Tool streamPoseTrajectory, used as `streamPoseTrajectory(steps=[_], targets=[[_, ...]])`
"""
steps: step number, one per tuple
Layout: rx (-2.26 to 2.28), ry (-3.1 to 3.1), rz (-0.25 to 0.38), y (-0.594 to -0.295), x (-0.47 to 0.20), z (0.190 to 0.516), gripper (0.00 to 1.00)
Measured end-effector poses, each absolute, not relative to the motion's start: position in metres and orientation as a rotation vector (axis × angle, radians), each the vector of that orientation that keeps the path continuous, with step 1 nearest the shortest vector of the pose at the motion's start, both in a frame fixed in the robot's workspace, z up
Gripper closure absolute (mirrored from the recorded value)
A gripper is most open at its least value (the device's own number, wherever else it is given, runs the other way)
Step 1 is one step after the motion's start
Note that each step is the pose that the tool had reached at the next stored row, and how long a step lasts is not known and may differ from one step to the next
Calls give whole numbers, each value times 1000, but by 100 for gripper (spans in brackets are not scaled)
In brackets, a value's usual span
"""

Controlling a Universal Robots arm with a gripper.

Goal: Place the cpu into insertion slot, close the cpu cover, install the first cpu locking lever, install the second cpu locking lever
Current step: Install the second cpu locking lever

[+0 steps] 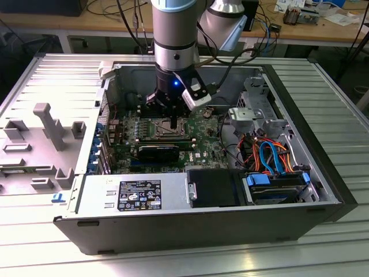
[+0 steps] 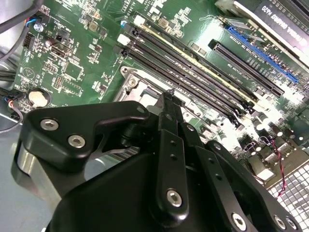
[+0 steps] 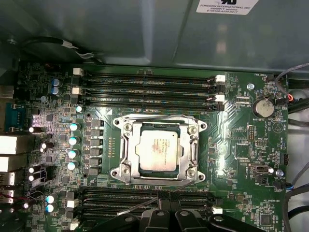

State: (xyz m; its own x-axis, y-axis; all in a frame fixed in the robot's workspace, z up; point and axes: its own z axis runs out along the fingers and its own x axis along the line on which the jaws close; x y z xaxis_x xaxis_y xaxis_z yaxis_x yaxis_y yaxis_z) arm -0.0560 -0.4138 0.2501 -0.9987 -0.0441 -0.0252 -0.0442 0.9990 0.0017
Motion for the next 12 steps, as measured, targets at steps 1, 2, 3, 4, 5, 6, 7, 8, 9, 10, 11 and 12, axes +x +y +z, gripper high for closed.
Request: streamPoseTrajectory(steps=[1, 2, 3, 4, 5, 6, 7, 8, 9, 10, 11, 12], targets=[[-69, 3116, 4, -414, -56, 250, 89], [-69, 3116, 4, -414, -56, 250, 89], [-68, 3116, 3, -414, -57, 250, 89], [-68, 3116, 4, -414, -57, 250, 89], [-69, 3116, 4, -414, -57, 250, 89], [-69, 3116, 4, -414, -58, 250, 89], [-69, 3116, 4, -414, -58, 250, 89], [-69, 3116, 4, -414, -58, 250, 89], [-69, 3116, 4, -414, -58, 250, 89], [-69, 3116, 4, -414, -58, 250, 89], [-69, 3116, 4, -414, -58, 250, 89], [-69, 3116, 4, -414, -58, 250, 89]])
